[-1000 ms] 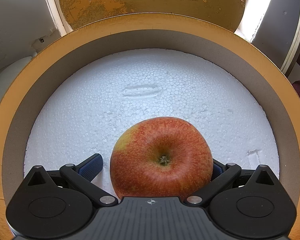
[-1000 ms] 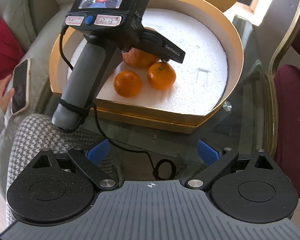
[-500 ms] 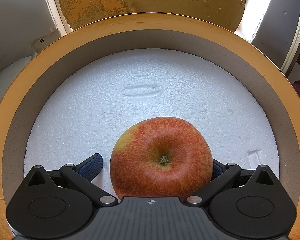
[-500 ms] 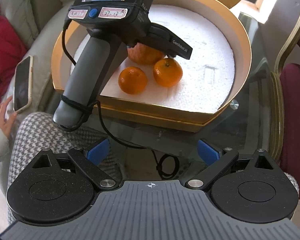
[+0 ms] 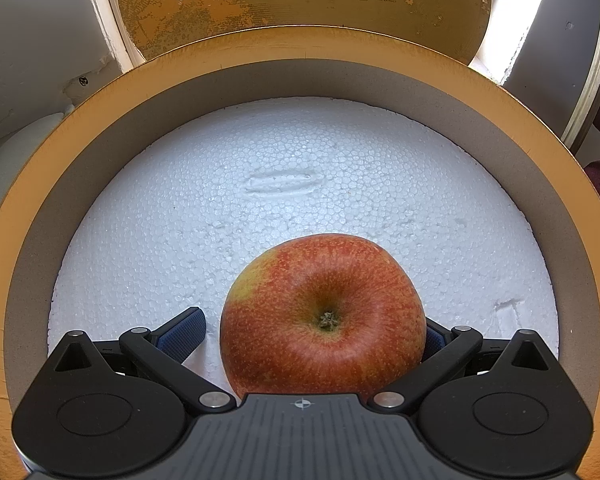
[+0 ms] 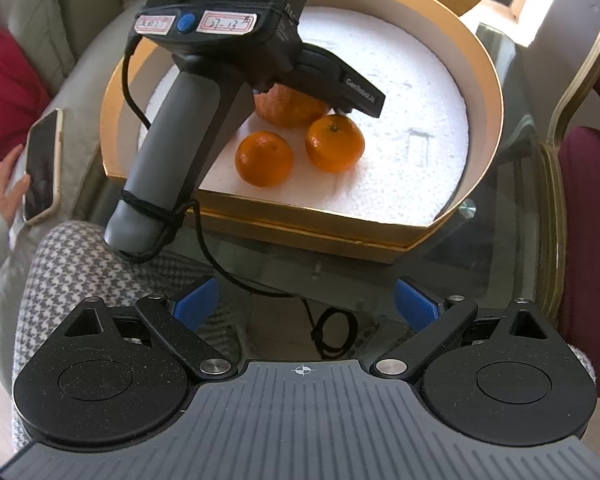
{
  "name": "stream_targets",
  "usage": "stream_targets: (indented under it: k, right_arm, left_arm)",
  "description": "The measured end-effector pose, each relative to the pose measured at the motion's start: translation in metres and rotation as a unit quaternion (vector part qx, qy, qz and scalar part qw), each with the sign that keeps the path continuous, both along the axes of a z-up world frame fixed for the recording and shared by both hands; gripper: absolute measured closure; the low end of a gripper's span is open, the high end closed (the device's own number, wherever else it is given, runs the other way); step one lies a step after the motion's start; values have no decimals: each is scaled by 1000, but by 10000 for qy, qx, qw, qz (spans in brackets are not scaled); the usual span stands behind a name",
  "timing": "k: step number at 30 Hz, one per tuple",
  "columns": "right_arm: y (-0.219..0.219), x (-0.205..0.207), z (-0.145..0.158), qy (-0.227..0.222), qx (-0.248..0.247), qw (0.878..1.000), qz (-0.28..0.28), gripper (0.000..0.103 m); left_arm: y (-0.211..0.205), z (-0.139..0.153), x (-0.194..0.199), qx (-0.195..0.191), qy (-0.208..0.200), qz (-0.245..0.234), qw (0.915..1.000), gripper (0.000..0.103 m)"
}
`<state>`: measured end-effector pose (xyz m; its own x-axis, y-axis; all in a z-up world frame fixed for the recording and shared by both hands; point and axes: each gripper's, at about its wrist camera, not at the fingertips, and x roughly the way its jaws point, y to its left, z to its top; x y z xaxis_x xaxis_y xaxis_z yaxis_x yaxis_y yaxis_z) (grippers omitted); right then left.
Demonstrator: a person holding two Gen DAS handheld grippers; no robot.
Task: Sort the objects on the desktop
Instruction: 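Hold the apple on the white foam with the left gripper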
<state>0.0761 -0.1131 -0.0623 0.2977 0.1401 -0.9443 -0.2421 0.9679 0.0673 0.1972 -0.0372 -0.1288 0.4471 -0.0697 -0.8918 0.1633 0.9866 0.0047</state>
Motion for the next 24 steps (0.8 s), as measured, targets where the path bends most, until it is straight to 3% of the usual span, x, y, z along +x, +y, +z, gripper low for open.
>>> stream_targets:
  k: [24]
  right_arm:
    - [3, -1, -8, 147, -60, 9998, 92, 5]
  left_arm:
    - [-10, 5, 3, 3, 9, -17, 10000, 0]
